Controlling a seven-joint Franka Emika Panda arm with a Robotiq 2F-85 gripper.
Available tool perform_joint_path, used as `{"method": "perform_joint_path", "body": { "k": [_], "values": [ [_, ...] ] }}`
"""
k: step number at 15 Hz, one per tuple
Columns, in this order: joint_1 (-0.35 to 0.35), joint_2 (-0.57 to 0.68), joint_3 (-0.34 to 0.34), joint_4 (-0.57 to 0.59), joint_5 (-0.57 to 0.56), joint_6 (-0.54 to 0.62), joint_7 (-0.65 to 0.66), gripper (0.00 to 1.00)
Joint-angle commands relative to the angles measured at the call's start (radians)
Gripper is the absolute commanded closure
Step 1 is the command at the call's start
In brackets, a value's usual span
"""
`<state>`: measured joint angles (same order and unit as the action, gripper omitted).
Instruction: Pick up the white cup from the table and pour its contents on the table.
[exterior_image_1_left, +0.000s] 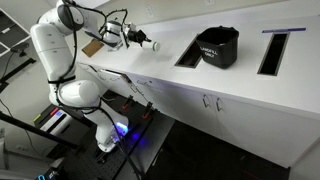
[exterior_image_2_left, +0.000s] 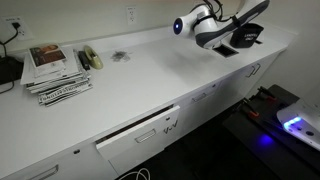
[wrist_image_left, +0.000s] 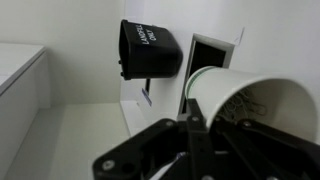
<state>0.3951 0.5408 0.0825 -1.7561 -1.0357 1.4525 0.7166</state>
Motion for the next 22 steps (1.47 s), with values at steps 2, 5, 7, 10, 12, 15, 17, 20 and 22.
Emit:
{"method": "perform_joint_path", "body": {
  "k": [2,5,7,10,12,15,17,20,22],
  "values": [
    [0.001,0.112,-0.003,0.118,-0.113,-0.133,-0.001,0.99],
    [0.004,0.196,-0.005,0.195,-0.176,-0.194,-0.007,0.99],
    [0.007,0.250,-0.005,0.244,-0.209,-0.225,-0.010,0.99],
    [0.010,0.320,-0.005,0.311,-0.244,-0.256,-0.017,0.99],
    [0.012,0.359,-0.006,0.352,-0.260,-0.271,-0.023,0.99],
    [0.018,0.411,-0.010,0.410,-0.279,-0.294,-0.029,0.99],
    [0.025,0.442,-0.014,0.445,-0.290,-0.314,-0.032,0.99],
    [0.032,0.483,-0.018,0.491,-0.307,-0.345,-0.039,0.99],
    [0.037,0.507,-0.021,0.517,-0.317,-0.364,-0.043,0.99]
  ]
}}
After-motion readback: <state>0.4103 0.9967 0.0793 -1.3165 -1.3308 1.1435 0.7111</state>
